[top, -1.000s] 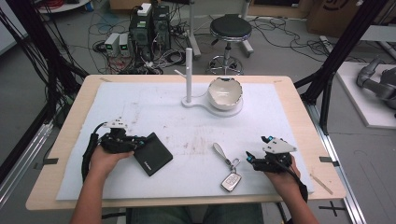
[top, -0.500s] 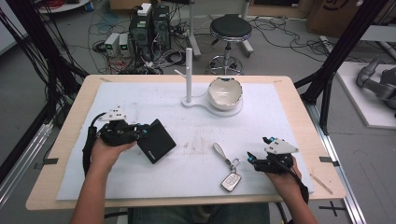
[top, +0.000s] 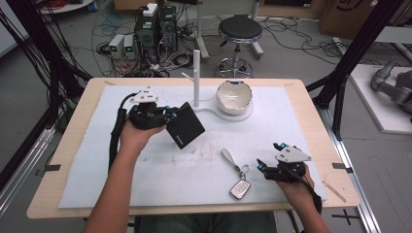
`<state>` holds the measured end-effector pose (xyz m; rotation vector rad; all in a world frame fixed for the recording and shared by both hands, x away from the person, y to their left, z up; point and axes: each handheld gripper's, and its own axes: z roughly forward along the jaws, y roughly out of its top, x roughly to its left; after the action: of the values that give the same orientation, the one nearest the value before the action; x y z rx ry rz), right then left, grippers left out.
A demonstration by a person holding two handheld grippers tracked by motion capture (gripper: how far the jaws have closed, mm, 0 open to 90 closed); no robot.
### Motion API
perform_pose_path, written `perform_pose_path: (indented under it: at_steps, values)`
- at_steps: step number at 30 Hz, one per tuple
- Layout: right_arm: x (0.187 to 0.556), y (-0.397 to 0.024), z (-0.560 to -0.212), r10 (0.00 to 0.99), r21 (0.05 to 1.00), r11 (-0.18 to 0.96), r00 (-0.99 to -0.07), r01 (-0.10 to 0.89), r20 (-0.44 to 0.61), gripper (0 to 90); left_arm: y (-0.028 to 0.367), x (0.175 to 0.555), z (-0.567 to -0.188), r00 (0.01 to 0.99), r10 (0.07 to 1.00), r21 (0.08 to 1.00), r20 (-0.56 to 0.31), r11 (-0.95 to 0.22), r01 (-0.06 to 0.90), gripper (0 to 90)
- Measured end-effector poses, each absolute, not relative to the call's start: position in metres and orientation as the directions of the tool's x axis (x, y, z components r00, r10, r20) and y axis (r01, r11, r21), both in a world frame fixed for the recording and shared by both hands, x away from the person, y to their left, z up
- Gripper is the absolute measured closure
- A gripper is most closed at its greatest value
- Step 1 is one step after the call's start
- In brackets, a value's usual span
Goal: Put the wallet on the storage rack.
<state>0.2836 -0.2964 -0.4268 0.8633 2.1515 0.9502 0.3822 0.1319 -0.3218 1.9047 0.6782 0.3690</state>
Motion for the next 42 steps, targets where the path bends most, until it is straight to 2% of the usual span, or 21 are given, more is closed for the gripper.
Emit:
perform_pose_path:
  at_steps: [6,8,20,35,42]
  values:
    - [0.283,-0.3,-0.428,0.765,0.795,0.517,-0.588,0.318,-0.262,20.7,0.1,0.399,-0.303,0.821,0.571,0.909,-0.013,-0.336,0.248,81.6]
    - [0.283,-0.3,-0.429,0.765,0.794,0.517,-0.589,0.321,-0.26,20.7,0.083,0.409,-0.292,0.819,0.574,0.905,0.023,-0.359,0.226,81.6]
    - [0.282,-0.3,-0.428,0.761,0.796,0.518,-0.592,0.311,-0.265,20.7,0.035,0.451,-0.266,0.818,0.57,0.912,0.073,-0.37,0.177,81.5]
    - [0.285,-0.3,-0.43,0.769,0.799,0.508,-0.586,0.321,-0.254,20.7,-0.001,0.5,-0.282,0.797,0.603,0.925,0.035,-0.321,0.203,81.5]
    - [0.283,-0.301,-0.429,0.77,0.802,0.506,-0.585,0.318,-0.254,20.7,-0.024,0.51,-0.3,0.779,0.62,0.91,0.095,-0.371,0.184,81.5]
